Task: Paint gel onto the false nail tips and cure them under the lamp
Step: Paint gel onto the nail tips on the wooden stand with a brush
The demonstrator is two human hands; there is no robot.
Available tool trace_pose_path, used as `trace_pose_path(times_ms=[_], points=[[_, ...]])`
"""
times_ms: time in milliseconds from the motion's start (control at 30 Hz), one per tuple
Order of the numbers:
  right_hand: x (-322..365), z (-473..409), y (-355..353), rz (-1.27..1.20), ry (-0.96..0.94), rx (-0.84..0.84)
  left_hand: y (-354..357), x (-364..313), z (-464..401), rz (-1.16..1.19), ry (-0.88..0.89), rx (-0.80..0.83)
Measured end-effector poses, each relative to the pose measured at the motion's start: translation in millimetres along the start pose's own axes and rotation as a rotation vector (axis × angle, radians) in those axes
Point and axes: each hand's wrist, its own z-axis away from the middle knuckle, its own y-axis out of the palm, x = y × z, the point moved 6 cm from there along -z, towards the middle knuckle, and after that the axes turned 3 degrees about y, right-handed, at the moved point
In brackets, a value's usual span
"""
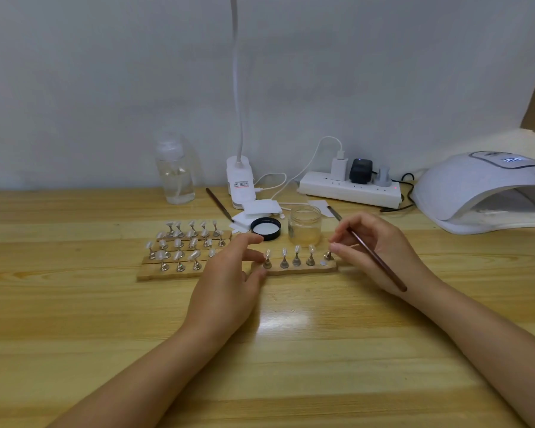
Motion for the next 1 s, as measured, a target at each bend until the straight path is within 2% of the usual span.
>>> trace_pose_path(times_ms=[100,200,333,467,700,800,900,1000], points=[[0.6,-0.6,-6.1,-0.044,0.008,-0.119,-0.4,-1.1,0.9,0.033,0.029,-0.017],[14.6,4.0,-2.5,-0.034,-0.08,-0.188,-5.1,-8.7,2.5,0.105,0.132,-0.069],[46.0,17.9,22.0,0.061,-0.359,-0.151,-11.9,-23.8,5.7,0.203,0.287,-0.124],[57.2,27.9,38.5,0.081,-0.465,-0.121,-10.1,-41.2,10.9,0.179,0.455,-0.06],[59.0,27.7,37.7,0.073,-0.486,-0.136,-9.7,-34.4,9.1,0.178,0.427,-0.069],[56.6,19.9,23.6,-0.01,-0.394,-0.194,-12.3,-30.9,7.4,0.202,0.386,-0.111],[40.9,8.3,5.7,-0.201,-0.134,-0.295,-14.3,-28.2,6.8,0.248,0.336,-0.134],[25.7,-12.7,-9.2,-0.124,0.047,-0.347,-14.7,-27.7,5.6,0.268,0.296,-0.135]])
